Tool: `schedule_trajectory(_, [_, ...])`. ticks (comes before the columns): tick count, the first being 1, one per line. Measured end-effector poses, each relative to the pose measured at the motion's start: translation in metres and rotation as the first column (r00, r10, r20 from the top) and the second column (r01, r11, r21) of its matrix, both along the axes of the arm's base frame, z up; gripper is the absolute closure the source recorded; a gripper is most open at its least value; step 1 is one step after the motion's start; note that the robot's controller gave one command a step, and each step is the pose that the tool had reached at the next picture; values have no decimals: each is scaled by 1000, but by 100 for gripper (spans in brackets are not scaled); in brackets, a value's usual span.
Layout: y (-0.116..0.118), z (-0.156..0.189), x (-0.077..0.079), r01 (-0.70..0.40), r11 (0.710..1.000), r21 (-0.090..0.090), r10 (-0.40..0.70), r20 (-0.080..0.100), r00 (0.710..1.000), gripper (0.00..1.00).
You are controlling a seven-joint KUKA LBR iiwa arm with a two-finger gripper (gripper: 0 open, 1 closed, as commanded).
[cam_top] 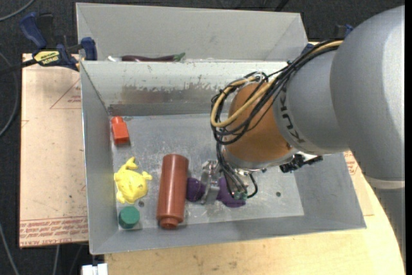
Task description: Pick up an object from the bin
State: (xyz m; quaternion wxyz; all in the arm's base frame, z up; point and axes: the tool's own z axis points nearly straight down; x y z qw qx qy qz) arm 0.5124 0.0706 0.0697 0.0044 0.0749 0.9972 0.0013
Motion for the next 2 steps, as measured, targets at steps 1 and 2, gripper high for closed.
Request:
schedule_trajectory(1, [0,0,0,0,1000,0,0,0,1000,100])
schedule_trajectory(2, [4,106,-3,60,998,1,-60,1,998,100])
